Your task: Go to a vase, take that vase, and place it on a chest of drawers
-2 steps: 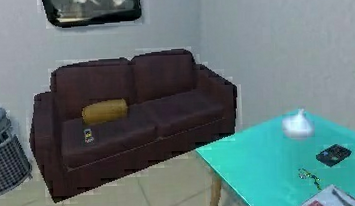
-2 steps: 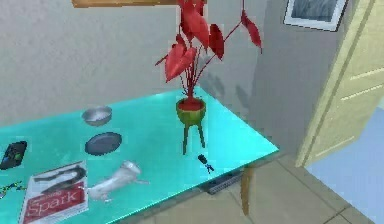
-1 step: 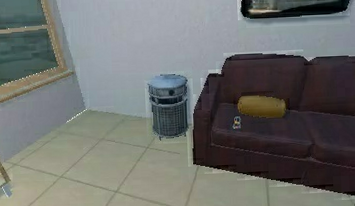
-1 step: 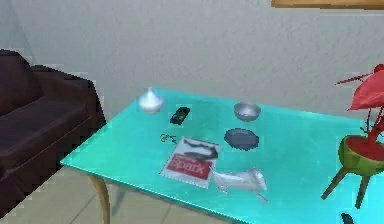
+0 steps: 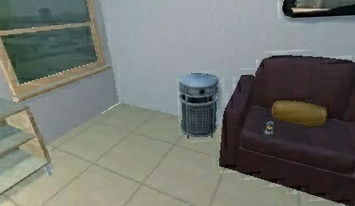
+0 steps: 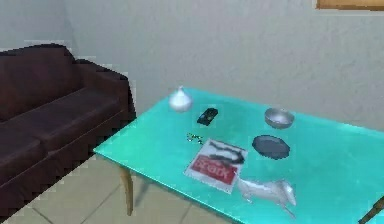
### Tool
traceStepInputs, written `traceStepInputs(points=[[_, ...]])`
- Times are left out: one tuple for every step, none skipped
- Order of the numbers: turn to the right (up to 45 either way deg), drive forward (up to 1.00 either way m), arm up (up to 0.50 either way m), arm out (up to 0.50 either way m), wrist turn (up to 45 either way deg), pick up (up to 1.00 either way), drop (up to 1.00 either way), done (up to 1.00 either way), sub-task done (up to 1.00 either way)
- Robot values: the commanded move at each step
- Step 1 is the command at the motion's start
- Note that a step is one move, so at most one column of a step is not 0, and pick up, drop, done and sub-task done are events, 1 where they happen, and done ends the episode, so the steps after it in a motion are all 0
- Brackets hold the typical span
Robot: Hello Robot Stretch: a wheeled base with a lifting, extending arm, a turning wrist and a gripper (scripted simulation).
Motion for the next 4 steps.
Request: traceStepInputs(points=[[45.0, 0.00, 0.00, 0.00, 0.0, 0.00, 0.00, 0.00, 0.00], [0.0, 1.00, 0.00, 0.00, 0.0, 0.00, 0.00, 0.00, 0.00], [30.0, 0.00, 0.00, 0.00, 0.0, 0.00, 0.00, 0.00, 0.00], [0.0, 0.20, 0.00, 0.00, 0.0, 0.00, 0.00, 0.00, 0.00]])
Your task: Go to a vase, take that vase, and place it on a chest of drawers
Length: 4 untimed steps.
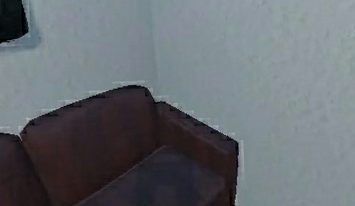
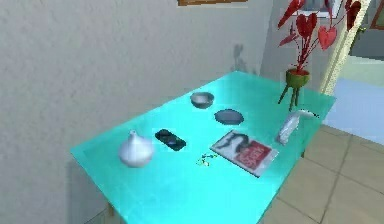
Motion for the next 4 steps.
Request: traceStepInputs(points=[[27.0, 0.00, 0.00, 0.00, 0.0, 0.00, 0.00, 0.00, 0.00], [0.0, 0.40, 0.00, 0.00, 0.0, 0.00, 0.00, 0.00, 0.00], [-15.0, 0.00, 0.00, 0.00, 0.0, 0.00, 0.00, 0.00, 0.00], [0.0, 0.00, 0.50, 0.00, 0.0, 0.00, 0.00, 0.00, 0.00]])
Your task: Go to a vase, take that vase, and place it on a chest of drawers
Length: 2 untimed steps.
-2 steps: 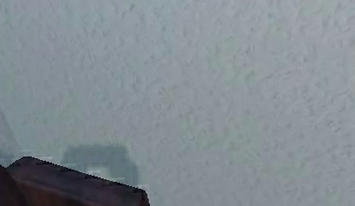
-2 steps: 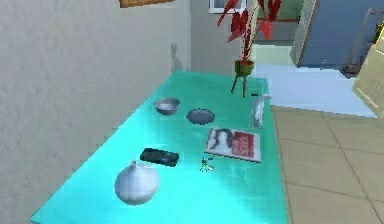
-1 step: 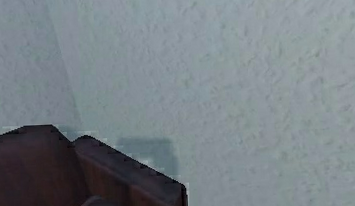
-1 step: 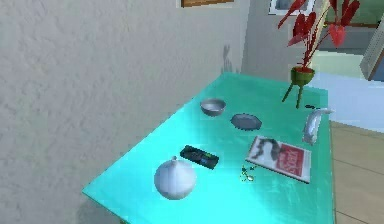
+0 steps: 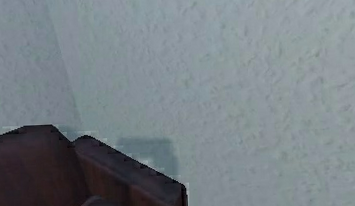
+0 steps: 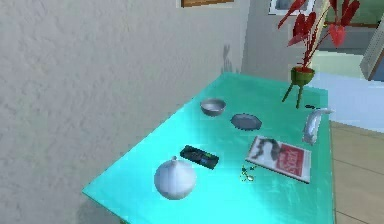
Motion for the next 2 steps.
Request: traceStepInputs(points=[[0.0, 0.00, 0.32, 0.00, 0.0, 0.00, 0.00, 0.00, 0.00], [0.0, 0.00, 0.00, 0.20, 0.0, 0.00, 0.00, 0.00, 0.00]])
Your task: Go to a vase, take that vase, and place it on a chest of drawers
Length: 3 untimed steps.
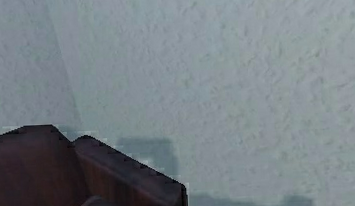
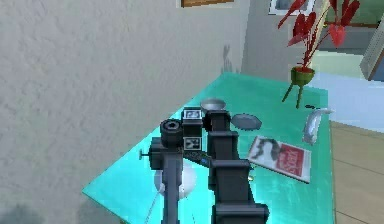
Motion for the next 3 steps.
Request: traceStepInputs(points=[[0.0, 0.00, 0.00, 0.00, 45.0, 0.00, 0.00, 0.00, 0.00], [0.0, 0.00, 0.00, 0.00, 45.0, 0.00, 0.00, 0.00, 0.00], [0.0, 0.00, 0.00, 0.00, 45.0, 0.00, 0.00, 0.00, 0.00]])
